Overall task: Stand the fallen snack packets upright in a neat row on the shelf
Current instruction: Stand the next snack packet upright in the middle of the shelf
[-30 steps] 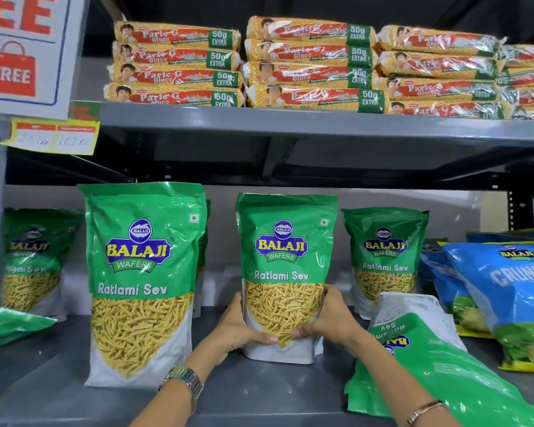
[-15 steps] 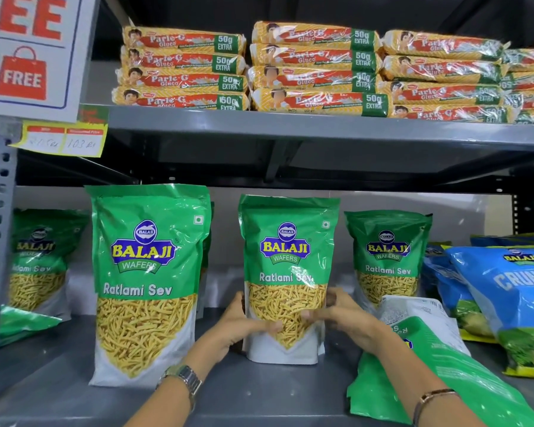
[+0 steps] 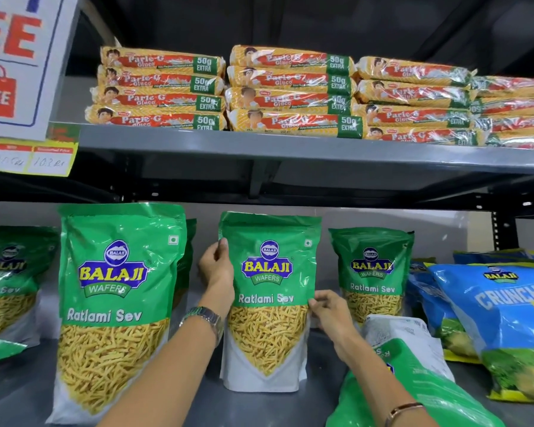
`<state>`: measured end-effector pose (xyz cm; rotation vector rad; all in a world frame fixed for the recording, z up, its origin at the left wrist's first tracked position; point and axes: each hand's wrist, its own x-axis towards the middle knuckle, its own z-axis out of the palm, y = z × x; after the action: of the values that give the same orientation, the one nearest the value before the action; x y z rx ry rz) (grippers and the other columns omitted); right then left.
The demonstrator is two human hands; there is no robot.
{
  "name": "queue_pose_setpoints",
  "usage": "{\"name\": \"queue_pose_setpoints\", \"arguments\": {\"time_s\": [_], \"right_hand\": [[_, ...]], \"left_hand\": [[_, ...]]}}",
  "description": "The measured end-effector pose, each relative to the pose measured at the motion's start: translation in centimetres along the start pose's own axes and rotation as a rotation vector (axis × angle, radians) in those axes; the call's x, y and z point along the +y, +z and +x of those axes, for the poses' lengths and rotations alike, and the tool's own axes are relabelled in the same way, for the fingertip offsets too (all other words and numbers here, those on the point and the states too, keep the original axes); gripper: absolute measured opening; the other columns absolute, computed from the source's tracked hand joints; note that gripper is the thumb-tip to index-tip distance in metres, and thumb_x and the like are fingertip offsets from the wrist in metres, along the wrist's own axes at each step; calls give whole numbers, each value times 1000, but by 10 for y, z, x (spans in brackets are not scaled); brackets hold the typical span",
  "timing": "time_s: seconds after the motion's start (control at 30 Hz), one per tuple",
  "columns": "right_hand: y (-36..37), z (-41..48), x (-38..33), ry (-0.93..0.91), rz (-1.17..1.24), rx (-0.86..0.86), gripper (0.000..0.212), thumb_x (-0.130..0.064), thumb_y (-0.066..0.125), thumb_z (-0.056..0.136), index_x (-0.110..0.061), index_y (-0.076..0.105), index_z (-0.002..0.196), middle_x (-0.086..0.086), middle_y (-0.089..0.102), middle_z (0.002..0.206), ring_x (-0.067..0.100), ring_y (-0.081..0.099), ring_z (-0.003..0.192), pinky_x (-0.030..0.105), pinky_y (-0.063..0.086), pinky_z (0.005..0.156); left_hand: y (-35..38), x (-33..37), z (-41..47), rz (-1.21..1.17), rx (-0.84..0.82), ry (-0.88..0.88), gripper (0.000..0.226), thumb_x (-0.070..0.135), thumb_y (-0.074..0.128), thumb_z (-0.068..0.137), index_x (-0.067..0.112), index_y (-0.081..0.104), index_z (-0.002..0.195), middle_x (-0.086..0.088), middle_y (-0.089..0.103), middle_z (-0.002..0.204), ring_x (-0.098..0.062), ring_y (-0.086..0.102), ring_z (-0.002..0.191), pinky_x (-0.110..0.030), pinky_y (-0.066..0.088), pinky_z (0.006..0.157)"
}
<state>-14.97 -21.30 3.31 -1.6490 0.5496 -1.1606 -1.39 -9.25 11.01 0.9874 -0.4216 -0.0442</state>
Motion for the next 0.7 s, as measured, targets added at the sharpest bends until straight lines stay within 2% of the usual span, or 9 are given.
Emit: {"name": "queue_pose_setpoints", "arguments": {"time_s": [0.07, 0.13, 0.2, 0.27, 0.37, 0.4, 0.47, 0.57, 0.7], "right_hand": [[-2, 2, 1, -34, -43, 11, 22, -1, 53, 90, -18, 53, 75, 4, 53, 72, 19, 50, 76, 35, 45, 76], [-1, 2, 3, -63, -63, 30, 18, -1, 53, 90, -14, 53, 78, 1, 50, 69, 18, 47, 76, 30, 42, 73], [0, 3, 5, -88, -55, 40, 9, -1, 52, 90, -9, 55, 86, 3, 53, 73, 20, 49, 80, 23, 42, 68], [0, 0, 5, -59, 25, 25, 5, -7, 53, 91, -8, 55, 96, 7, 58, 87, 20, 53, 87, 20, 43, 65], [-1, -7, 3, 141, 170, -136, 32, -29, 62, 86, -13, 49, 110, 8, 62, 110, 21, 57, 104, 29, 46, 77], [-2, -10, 2, 196, 138, -214, 44, -35, 67, 80, -14, 47, 113, 6, 62, 116, 21, 56, 109, 35, 46, 87], [-3, -18, 2, 236, -20, -358, 64, -36, 77, 69, -15, 44, 119, 3, 58, 122, 21, 53, 115, 43, 37, 103], [-4, -25, 2, 209, -165, -393, 64, -20, 80, 70, -10, 40, 119, 4, 56, 116, 20, 50, 111, 39, 34, 105], [-7, -32, 0, 153, -214, -383, 66, -19, 82, 67, -6, 43, 119, 9, 57, 120, 22, 52, 111, 33, 39, 102]], "left_hand": [[1, -1, 1, 55, 71, 90, 31, 25, 53, 88, 9, 60, 114, -11, 64, 118, -22, 58, 104, -34, 46, 94], [0, -3, 1, 64, 103, 146, 31, 24, 55, 87, 7, 62, 113, -11, 65, 116, -19, 57, 95, -30, 47, 89], [-2, -4, -2, 43, 62, 152, 34, 26, 54, 88, 8, 60, 116, -11, 64, 119, -20, 57, 99, -31, 46, 91], [-9, -8, -9, 37, -22, 105, 40, 34, 50, 89, 11, 54, 122, -9, 58, 126, -21, 54, 108, -31, 42, 95], [-30, -24, -23, 119, -217, 33, 58, 45, 49, 85, 16, 37, 134, -5, 42, 142, -18, 41, 126, -29, 30, 98], [-39, -31, -28, 181, -276, 11, 63, 47, 51, 83, 17, 33, 136, -4, 39, 144, -18, 41, 126, -29, 29, 100], [-56, -42, -40, 283, -397, -51, 65, 47, 56, 80, 18, 34, 134, -3, 45, 139, -15, 47, 113, -28, 34, 95], [-73, -53, -54, 372, -590, -191, 67, 53, 60, 70, 21, 40, 126, -3, 52, 134, -13, 50, 104, -27, 32, 94], [-83, -50, -65, 426, -605, -166, 42, 53, 57, 73, 30, 46, 106, -2, 56, 129, -4, 54, 92, -24, 36, 91]]}}
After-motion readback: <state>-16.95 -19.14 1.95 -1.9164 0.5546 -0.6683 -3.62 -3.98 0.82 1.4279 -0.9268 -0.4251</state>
